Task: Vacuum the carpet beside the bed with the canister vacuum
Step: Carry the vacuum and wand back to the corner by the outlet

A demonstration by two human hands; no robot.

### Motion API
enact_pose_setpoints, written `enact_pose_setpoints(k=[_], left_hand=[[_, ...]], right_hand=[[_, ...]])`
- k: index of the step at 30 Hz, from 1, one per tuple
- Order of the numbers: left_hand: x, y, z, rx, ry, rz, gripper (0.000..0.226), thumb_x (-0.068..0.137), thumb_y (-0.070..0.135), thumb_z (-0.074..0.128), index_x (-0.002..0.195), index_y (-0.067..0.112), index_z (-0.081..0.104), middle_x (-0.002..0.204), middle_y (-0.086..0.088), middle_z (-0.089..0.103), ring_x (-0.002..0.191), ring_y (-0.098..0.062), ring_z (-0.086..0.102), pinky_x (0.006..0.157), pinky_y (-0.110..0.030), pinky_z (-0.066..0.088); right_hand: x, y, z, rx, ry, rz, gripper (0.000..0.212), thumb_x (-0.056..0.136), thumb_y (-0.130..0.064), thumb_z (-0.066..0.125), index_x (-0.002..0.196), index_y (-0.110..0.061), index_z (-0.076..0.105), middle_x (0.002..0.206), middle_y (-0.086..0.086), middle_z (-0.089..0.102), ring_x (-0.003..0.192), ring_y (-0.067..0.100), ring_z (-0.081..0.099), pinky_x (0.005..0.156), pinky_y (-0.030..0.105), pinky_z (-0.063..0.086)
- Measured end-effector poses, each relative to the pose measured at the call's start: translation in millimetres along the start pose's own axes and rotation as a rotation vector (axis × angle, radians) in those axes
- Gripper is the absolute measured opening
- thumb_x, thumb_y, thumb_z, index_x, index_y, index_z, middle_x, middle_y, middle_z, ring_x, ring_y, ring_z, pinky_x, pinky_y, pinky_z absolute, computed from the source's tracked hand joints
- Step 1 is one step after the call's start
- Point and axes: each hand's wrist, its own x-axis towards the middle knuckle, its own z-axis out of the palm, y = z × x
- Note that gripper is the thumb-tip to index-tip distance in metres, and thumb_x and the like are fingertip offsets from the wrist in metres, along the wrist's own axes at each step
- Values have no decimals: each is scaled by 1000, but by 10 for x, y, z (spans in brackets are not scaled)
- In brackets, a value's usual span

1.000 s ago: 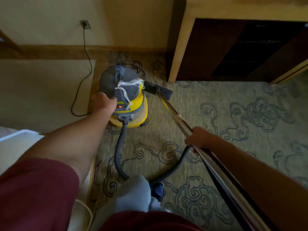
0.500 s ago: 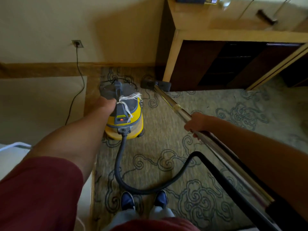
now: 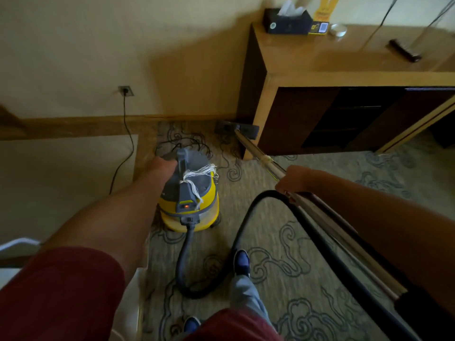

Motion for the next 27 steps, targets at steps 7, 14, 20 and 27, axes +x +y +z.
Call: enact_pose_setpoints(k=[7, 14, 20, 27], left_hand=[[376, 375, 327, -24, -2, -79, 33, 97, 41, 60, 101, 10, 67, 133, -23, 62, 97, -34, 62, 87, -37, 47], [743, 397, 633, -33, -43, -111, 52, 95, 34, 62, 140, 8, 57, 143, -19, 56, 129, -36, 55, 110, -44, 46], [1281, 65, 802, 37, -75, -209, 73, 95, 44, 64, 153, 6, 43, 157, -17, 44, 141, -36, 46, 112, -40, 42], [1943, -140, 1140, 200, -125, -160, 62, 94, 47, 61, 131, -3, 63, 134, -24, 63, 123, -39, 61, 91, -36, 48]], right_hand=[[853, -149, -354, -51, -81, -72, 20, 80, -9, 68, 88, -3, 50, 81, 19, 66, 44, 21, 67, 40, 27, 51], [1435, -465, -399, -54, -166, -91, 26, 80, -14, 70, 95, -6, 50, 86, 18, 66, 45, 21, 67, 42, 26, 51], [1886, -732, -147, -12, -197, -52, 28, 81, -13, 70, 99, -4, 51, 90, 18, 65, 51, 23, 68, 41, 25, 50], [2473, -916, 192, -49, -143, 12, 32, 77, -19, 72, 98, -5, 52, 83, 15, 68, 55, 24, 72, 48, 38, 59]])
